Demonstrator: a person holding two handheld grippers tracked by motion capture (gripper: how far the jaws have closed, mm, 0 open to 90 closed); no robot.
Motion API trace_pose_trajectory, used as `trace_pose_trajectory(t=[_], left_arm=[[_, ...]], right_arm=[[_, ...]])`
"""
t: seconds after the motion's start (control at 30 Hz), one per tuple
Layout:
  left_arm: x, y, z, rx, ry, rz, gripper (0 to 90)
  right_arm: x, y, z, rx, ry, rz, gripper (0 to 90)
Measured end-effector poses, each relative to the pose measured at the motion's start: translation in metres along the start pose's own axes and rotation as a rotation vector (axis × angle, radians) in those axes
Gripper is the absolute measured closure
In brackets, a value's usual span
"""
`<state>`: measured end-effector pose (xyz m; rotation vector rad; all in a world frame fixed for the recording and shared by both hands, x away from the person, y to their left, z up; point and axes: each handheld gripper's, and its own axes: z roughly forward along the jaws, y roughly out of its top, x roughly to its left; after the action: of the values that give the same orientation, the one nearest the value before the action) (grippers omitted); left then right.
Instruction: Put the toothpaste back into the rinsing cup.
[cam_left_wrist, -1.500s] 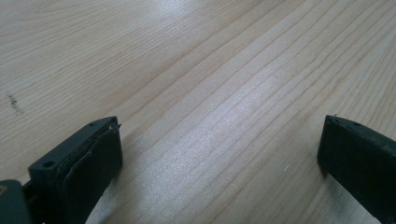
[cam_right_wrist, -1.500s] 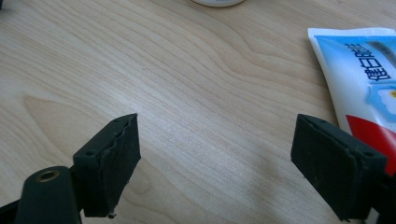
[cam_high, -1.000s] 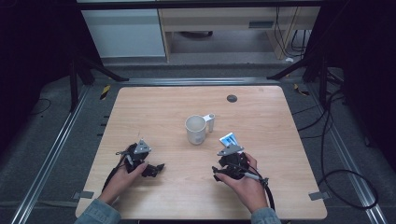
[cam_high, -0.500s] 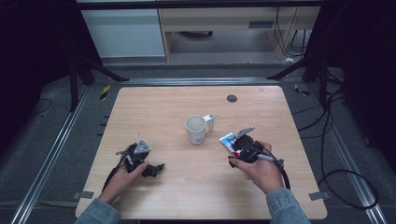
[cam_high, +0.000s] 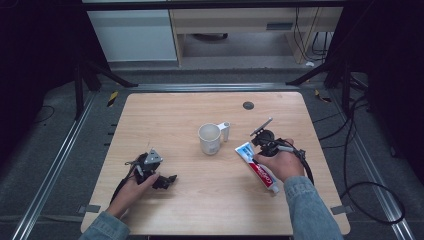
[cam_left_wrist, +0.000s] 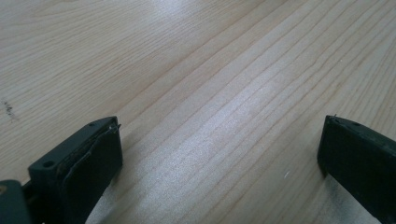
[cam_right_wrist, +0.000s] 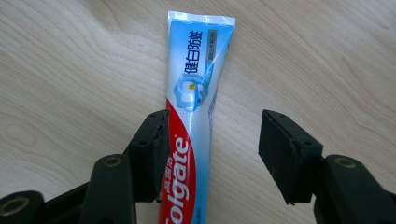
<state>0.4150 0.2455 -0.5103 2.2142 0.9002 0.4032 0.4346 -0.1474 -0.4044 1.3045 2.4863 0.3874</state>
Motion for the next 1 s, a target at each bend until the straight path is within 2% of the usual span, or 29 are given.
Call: trace_pose_trajectory(t=[0.1, 0.13, 0.17, 0.2, 0.3, 0.4, 0.57, 0.77, 1.0], left_arm=[[0.0, 0.0, 0.0, 0.002, 0.001, 0.001, 0.0], [0.0, 0.0, 0.0, 0.002, 0.001, 0.001, 0.0], [0.0, 0.0, 0.0, 0.002, 0.0, 0.002, 0.0], [0.0, 0.0, 0.0, 0.001, 0.0, 0.002, 0.0], [0.0, 0.0, 0.0, 0.002, 0.0, 0.002, 0.0], [0.0, 0.0, 0.0, 0.001, 0.0, 0.002, 0.0], [0.0, 0.0, 0.001, -0.001, -0.001, 0.001, 0.0], [0.0, 0.0, 0.001, -0.001, -0.001, 0.001, 0.0], [0.0, 0.0, 0.001, -0.001, -0.001, 0.001, 0.0]], right_arm=[[0.001, 0.007, 0.012, 0.046, 0.017, -0.007, 42.4], [0.001, 0.007, 0.012, 0.046, 0.017, -0.007, 42.4], [0.002, 0.01, 0.02, 0.074, 0.033, -0.009, 40.9], [0.002, 0.01, 0.02, 0.074, 0.033, -0.009, 40.9], [0.003, 0.015, 0.036, 0.104, 0.06, 0.001, 38.9], [0.005, 0.018, 0.043, 0.123, 0.053, 0.001, 38.6], [0.007, 0.025, 0.059, 0.164, 0.071, 0.012, 39.1], [0.007, 0.029, 0.069, 0.189, 0.074, 0.023, 40.2], [0.004, 0.029, 0.073, 0.197, 0.077, 0.029, 42.1]])
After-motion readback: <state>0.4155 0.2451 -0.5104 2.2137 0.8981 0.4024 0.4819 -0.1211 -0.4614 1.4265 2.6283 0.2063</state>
